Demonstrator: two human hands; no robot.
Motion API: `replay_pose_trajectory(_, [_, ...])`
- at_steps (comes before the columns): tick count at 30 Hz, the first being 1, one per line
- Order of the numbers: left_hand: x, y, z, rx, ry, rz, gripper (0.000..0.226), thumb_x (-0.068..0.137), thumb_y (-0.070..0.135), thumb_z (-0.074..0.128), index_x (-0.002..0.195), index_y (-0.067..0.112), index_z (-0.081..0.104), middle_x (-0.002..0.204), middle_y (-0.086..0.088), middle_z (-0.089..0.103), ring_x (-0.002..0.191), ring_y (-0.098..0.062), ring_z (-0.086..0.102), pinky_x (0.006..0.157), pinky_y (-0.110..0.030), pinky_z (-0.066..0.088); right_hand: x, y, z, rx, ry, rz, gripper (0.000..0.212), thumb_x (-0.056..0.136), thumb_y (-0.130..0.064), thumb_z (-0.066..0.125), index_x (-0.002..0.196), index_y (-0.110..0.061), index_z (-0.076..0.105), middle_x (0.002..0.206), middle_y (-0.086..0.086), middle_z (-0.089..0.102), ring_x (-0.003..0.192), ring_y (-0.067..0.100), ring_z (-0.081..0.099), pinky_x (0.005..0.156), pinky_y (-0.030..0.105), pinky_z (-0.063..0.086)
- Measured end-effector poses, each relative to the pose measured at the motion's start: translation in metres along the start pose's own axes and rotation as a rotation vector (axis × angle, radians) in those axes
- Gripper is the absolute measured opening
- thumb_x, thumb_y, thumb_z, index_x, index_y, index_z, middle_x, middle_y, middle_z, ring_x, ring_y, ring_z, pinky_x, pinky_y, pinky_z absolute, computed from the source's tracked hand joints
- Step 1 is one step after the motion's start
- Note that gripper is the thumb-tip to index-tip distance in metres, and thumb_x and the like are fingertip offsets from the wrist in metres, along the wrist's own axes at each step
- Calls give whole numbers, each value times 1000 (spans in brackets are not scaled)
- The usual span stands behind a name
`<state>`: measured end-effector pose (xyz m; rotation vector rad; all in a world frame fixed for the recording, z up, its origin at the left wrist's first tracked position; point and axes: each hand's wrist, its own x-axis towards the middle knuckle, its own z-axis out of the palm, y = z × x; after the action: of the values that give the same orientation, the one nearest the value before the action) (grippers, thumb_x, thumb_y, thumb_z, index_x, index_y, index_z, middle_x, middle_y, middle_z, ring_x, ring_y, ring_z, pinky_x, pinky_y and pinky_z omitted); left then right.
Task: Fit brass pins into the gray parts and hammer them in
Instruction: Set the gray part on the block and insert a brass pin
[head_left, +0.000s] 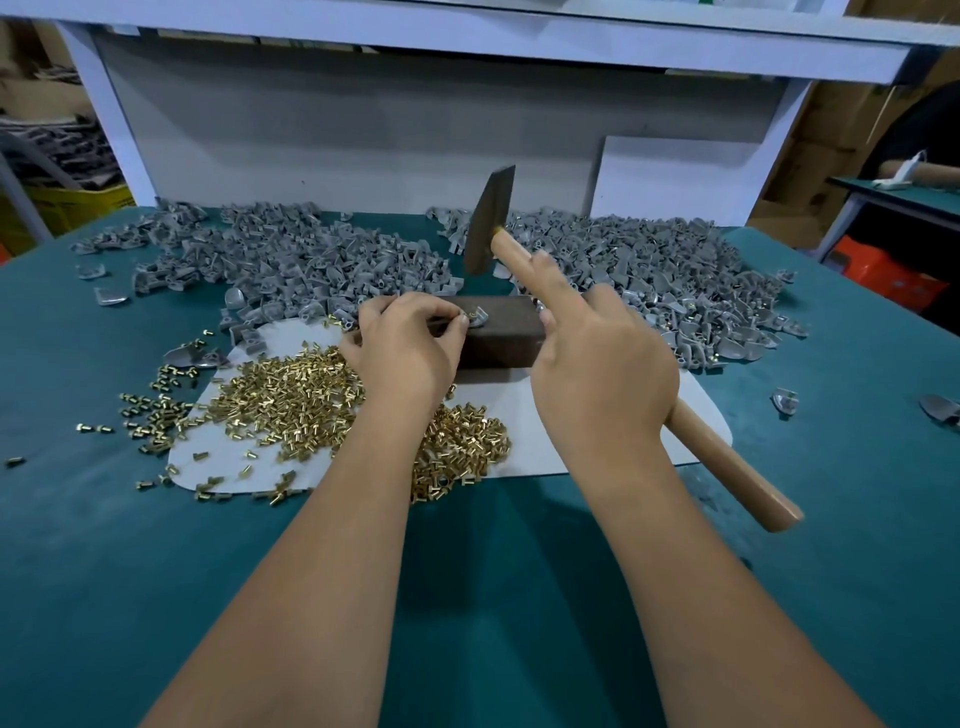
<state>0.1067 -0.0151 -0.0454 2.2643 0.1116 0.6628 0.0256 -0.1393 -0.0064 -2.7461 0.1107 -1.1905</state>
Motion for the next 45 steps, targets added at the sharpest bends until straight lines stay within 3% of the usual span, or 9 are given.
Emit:
replay_pose_trajectory(11, [0, 0, -3, -24, -31, 14, 11, 90, 40, 67, 95, 34, 75, 115, 19, 65, 128, -18, 36, 101, -42, 21, 1, 1, 3, -45, -136, -37, 55, 90, -16, 57, 139, -36, 43, 89, 6, 61, 71, 25, 53, 59, 31, 27])
replay_pose_trajectory(15, [0, -1, -1, 7, -15, 21, 11, 91, 40, 67, 94, 34, 76, 114, 17, 67, 129, -18, 37, 103, -45, 23, 1, 0, 0, -14, -3, -5, 56, 82, -8, 66, 133, -27, 54, 77, 8, 57, 60, 21, 38, 54, 30, 27])
replay_pose_trajectory(19, [0, -2, -2, -23, -23, 25, 8, 91, 38, 67, 91, 35, 74, 114, 18, 66, 128, -17, 36, 98, -41, 20, 1, 2, 3, -82, -140, -16, 56, 89, -16, 57, 139, -37, 42, 88, 5, 60, 69, 25, 52, 57, 31, 26])
replay_pose_trajectory(23, [1, -1, 1, 5, -11, 23, 9, 91, 39, 67, 89, 34, 75, 112, 18, 67, 129, -18, 37, 99, -44, 21, 0, 2, 1, -45, -16, 10, 57, 82, -10, 65, 134, -29, 52, 77, 7, 58, 60, 21, 37, 54, 30, 26])
replay_pose_trajectory(27, [1, -2, -1, -11, -20, 21, 10, 90, 39, 68, 93, 33, 75, 115, 18, 66, 128, -17, 36, 97, -41, 20, 1, 0, 5, -76, -170, -35, 58, 90, -16, 55, 142, -37, 38, 91, 5, 59, 68, 23, 43, 58, 32, 27])
replay_pose_trajectory(32, [1, 0, -1, 8, -11, 22, 10, 90, 40, 67, 92, 35, 75, 113, 19, 67, 128, -17, 37, 101, -45, 23, 0, -3, 0, -28, -16, 5, 55, 84, -10, 63, 135, -28, 52, 79, 9, 58, 60, 23, 42, 55, 30, 28])
replay_pose_trajectory(36, [1, 0, -1, -11, -22, 12, 9, 90, 39, 67, 92, 35, 75, 114, 19, 65, 128, -16, 36, 99, -43, 20, 3, -1, 3, -64, -181, -10, 57, 91, -19, 54, 141, -39, 36, 93, 5, 59, 67, 23, 43, 56, 31, 25])
replay_pose_trajectory(40, [1, 1, 1, 11, -11, 4, 10, 90, 41, 67, 90, 36, 75, 112, 19, 67, 128, -17, 37, 103, -47, 23, 1, -1, 0, -54, -36, 17, 58, 85, -13, 63, 137, -32, 48, 80, 7, 58, 60, 19, 35, 54, 30, 26])
replay_pose_trajectory(45, [0, 1, -2, -5, -28, -2, 10, 91, 40, 66, 93, 35, 75, 114, 19, 64, 127, -17, 36, 97, -41, 20, 0, -2, 2, -81, -164, -13, 58, 89, -17, 57, 141, -37, 39, 92, 5, 60, 71, 24, 54, 56, 31, 27])
